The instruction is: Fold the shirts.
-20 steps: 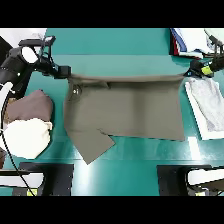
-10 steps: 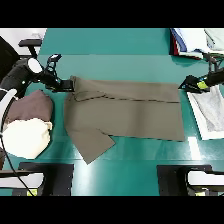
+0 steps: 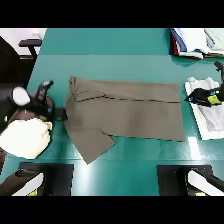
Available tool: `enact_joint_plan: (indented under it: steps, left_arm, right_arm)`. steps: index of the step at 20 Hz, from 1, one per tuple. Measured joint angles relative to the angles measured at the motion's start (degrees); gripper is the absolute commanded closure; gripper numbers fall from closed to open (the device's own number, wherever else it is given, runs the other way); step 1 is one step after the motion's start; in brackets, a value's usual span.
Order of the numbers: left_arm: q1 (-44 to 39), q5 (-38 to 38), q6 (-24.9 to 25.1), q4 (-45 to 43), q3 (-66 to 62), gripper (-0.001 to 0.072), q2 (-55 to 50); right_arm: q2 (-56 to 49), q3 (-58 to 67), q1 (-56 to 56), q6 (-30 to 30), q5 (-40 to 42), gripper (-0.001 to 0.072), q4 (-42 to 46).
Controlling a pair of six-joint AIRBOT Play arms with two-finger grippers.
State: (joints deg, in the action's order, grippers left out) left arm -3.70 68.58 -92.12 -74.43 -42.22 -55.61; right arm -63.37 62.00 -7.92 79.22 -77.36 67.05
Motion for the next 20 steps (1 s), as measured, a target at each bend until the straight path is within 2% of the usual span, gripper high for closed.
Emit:
enact_joint_plan:
  steps: [5, 10, 11, 12, 13, 19, 20]
  left_arm:
    - [0.0, -4.0, -1.3, 6.8, 14.1, 0.0217, 6.4]
    - [0.0, -10.7, 1.9, 16.5, 20.1, 0.0224, 7.8]
    - [-0.1, -11.9, 2.4, 17.9, 20.6, 0.0362, 7.9]
    - [-0.1, -13.1, 2.9, 18.6, 21.0, 0.0557, 7.8]
    - [-0.2, -13.7, 3.4, 19.5, 21.3, 0.0683, 7.9]
    - [-0.2, -11.3, 6.0, 23.5, 18.6, 0.0688, 8.5]
    - [-0.2, -10.4, 6.2, 23.2, 17.6, 0.0688, 8.9]
  right_arm:
    - [4.6, -2.2, 2.3, -0.2, 1.0, 0.0263, -0.1]
    - [5.7, -2.6, 3.7, -0.3, 1.6, 0.0263, -0.6]
    - [5.8, -2.6, 3.8, -0.3, 1.8, 0.0263, -1.2]
    - [5.8, -2.7, 3.8, -0.2, 2.0, 0.0263, -1.6]
    - [5.9, -2.7, 3.9, -0.2, 2.1, 0.0263, -1.9]
    - [6.5, -5.6, -1.7, -0.2, -1.4, 0.0257, -1.0]
    - [6.9, -7.7, -4.0, -0.2, -1.9, 0.0206, 0.3]
